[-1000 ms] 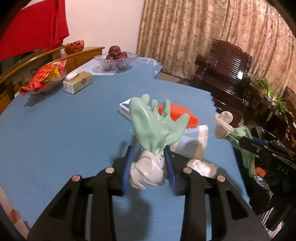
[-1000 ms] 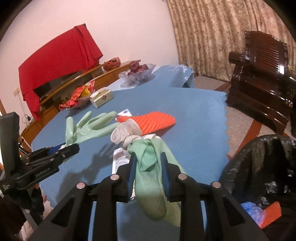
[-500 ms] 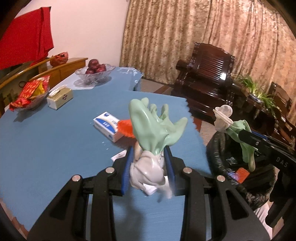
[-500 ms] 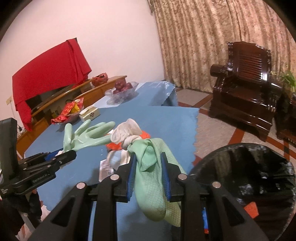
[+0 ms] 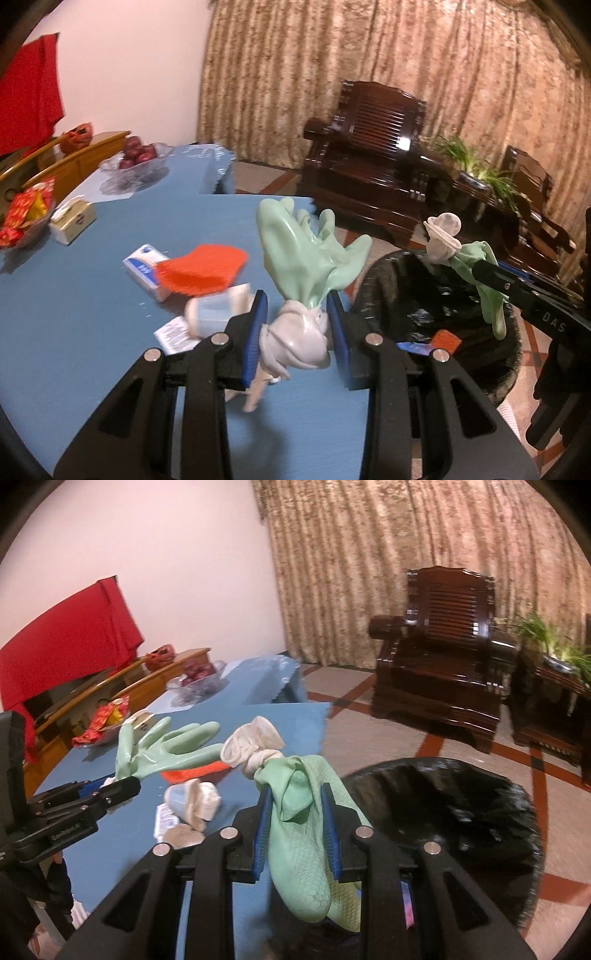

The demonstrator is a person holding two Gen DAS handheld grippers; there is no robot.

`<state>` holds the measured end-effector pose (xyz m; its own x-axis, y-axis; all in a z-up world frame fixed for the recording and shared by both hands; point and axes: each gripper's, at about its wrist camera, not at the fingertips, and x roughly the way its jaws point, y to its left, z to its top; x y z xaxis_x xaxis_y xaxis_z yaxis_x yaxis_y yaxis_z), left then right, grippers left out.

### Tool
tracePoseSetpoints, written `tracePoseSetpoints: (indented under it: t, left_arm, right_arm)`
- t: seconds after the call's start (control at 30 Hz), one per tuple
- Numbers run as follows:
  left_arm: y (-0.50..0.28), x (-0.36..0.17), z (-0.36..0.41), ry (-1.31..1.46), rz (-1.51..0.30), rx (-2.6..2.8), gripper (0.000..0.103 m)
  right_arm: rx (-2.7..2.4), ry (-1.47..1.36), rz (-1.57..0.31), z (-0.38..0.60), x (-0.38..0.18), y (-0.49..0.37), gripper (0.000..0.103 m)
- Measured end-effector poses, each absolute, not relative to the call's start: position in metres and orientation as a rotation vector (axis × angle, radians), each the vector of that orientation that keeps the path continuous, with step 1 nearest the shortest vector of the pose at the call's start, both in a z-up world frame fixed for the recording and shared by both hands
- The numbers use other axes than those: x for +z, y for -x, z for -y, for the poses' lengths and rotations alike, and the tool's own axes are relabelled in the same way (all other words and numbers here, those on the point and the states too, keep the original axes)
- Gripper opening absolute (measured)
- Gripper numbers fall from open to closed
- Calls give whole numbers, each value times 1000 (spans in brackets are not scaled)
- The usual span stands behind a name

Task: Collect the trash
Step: 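Carry both gloves over the black bin and open both tools, then move both tools back over the remaining trash on the table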

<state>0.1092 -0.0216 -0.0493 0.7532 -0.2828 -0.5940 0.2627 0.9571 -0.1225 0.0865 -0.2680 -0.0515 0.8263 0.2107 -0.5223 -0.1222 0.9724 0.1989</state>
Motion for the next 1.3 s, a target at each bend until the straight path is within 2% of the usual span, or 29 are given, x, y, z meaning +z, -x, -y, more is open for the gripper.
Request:
tracePoseSetpoints:
  t: [0.4,0.67,0.73,0.77,0.8,0.83,0.97,1.0,1.03,1.1,1.2,1.3]
  left_arm:
    - [-124,-67,127,-64,-669,-478,32]
    - [-138,-85,171,-78,-700,-526,32]
    - [-142,-89,178,-77,-710,-553,34]
    - [-143,-90,181,-76,-716,-562,40]
    - [-143,-91,183,-70,-716,-569,53]
    - [-143,-91,183,-64,-714,-577,57]
    - [-142,-88,178,-64,-696,-581,67]
    - [-142,-87,174,-62,-691,-574,71]
    - [-141,-85,169,-61,-686,-562,73]
    - [-139,-82,160,-60,-673,-538,82]
    - [-136,-75,141,-55,-652,-496,90]
    - [-131,-71,118,-53,-642,-445,91]
  right_arm:
    - [15,-183,-597,336,-68,-67,26]
    - [-48,-198,-617,365,-79,-70,28]
    - [-62,-200,-626,369,-84,-71,36]
    - [-72,-199,-625,371,-85,-71,39]
    - [-79,-199,-628,375,-86,-71,51]
    - [-89,-200,-630,377,-87,-71,65]
    - [-116,-190,-615,381,-86,-66,81]
    - [-126,-188,-610,381,-86,-65,90]
    - [-133,-189,-604,379,-85,-64,94]
    - [-128,-205,-596,378,-84,-62,97]
    - [-119,-220,-600,372,-84,-62,97]
    - [-96,-233,-602,364,-84,-63,97]
